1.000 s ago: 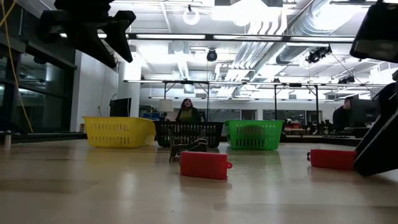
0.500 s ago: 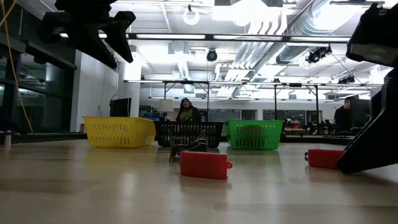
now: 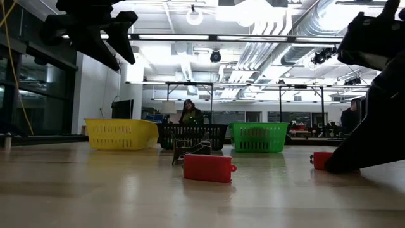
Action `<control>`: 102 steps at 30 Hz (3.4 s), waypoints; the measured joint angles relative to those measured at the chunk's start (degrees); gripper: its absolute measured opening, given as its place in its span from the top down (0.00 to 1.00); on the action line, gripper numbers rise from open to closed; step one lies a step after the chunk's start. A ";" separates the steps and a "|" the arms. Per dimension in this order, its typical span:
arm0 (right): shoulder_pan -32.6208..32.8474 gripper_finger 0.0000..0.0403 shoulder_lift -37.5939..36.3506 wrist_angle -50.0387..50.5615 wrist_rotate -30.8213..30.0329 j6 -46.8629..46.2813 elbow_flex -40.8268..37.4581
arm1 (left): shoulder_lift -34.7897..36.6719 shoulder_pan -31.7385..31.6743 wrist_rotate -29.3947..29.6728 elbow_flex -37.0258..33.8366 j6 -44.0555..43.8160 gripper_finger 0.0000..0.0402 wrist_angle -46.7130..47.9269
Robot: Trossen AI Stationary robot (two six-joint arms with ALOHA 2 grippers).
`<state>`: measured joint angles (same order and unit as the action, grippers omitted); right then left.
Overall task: Pick and place Stapler, Stapler remover, tape
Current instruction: Put the right red stapler into the black bin, then put the yellow tape into the green bin
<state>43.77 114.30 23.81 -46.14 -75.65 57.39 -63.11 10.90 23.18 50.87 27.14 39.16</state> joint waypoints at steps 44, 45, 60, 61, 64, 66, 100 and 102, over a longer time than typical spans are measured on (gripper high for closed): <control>-40.67 0.86 -11.65 -28.70 28.71 69.85 -0.17 | -0.02 0.00 1.39 0.09 3.89 0.49 0.32; -41.96 0.86 -11.65 -28.82 28.91 70.80 -0.17 | -0.02 0.00 1.44 0.09 3.89 0.49 0.25; -55.02 0.85 -11.67 -29.00 47.29 83.44 -0.15 | -0.02 0.00 1.47 0.09 2.23 0.49 0.31; -55.40 0.85 -11.67 -29.00 48.09 84.31 -0.15 | -0.02 0.00 1.49 0.09 1.76 0.49 0.33; -56.22 0.84 -11.67 -29.07 48.43 85.80 -0.11 | -0.02 0.00 1.53 0.09 0.06 0.49 0.35; -56.60 0.83 -11.67 -29.05 48.45 86.21 -0.11 | -0.02 0.00 1.52 0.09 -1.20 0.49 0.41; -57.24 0.51 -24.01 -19.92 45.50 91.39 -0.04 | -2.69 0.88 -13.09 0.00 -26.05 0.49 9.87; -57.24 0.51 -25.67 -18.16 45.50 91.39 -0.04 | -4.58 1.72 -15.13 0.00 -28.00 0.49 10.55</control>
<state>-13.47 88.63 5.65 -0.64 15.75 57.34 -67.69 12.62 8.05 50.87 -0.86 49.70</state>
